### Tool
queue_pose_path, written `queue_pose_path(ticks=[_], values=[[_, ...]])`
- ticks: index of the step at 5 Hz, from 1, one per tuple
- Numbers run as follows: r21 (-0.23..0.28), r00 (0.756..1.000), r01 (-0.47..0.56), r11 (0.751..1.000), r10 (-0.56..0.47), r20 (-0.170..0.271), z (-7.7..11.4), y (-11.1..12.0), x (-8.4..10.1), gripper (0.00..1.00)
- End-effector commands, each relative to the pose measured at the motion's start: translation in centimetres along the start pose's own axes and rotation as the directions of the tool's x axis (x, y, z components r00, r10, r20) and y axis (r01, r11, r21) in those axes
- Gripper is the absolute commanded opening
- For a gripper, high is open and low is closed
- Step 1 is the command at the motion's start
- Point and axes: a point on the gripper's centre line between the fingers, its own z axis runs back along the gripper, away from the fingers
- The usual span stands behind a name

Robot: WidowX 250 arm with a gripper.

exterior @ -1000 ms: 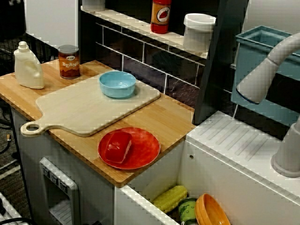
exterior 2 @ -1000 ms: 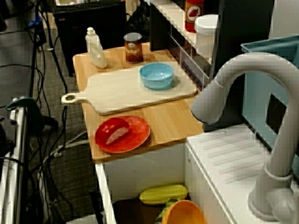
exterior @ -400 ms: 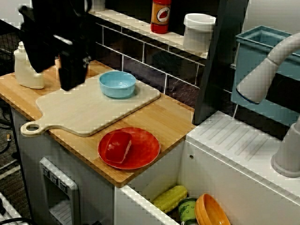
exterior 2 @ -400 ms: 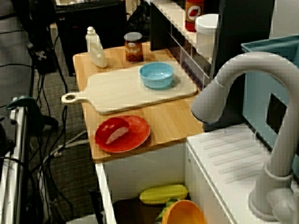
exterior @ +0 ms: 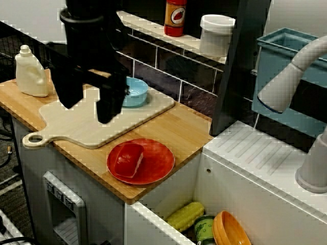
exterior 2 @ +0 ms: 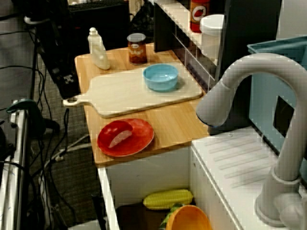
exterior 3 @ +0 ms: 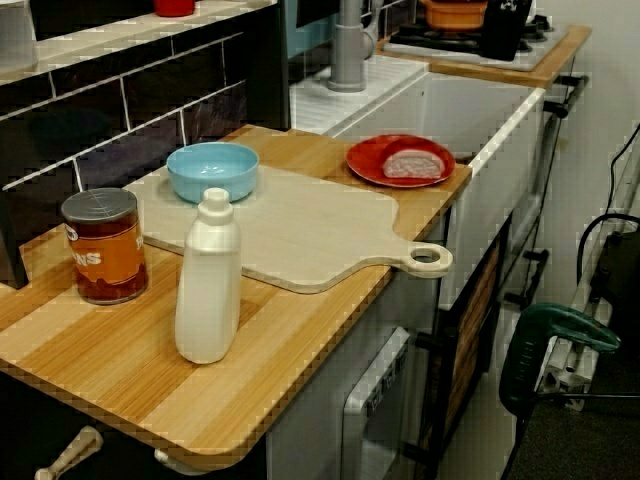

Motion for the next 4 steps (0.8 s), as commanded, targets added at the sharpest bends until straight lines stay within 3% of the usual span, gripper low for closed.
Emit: queue_pose_path(ticks=[1, 4], values=[[-0.029, 0.991, -0.123, 0.992, 0.125, 0.046, -2.6, -1.8, 1.2, 1.00], [-0.028, 0.962, -0.254, 0.967, 0.255, 0.093, -6.8, -3.2, 4.6, 1.00]])
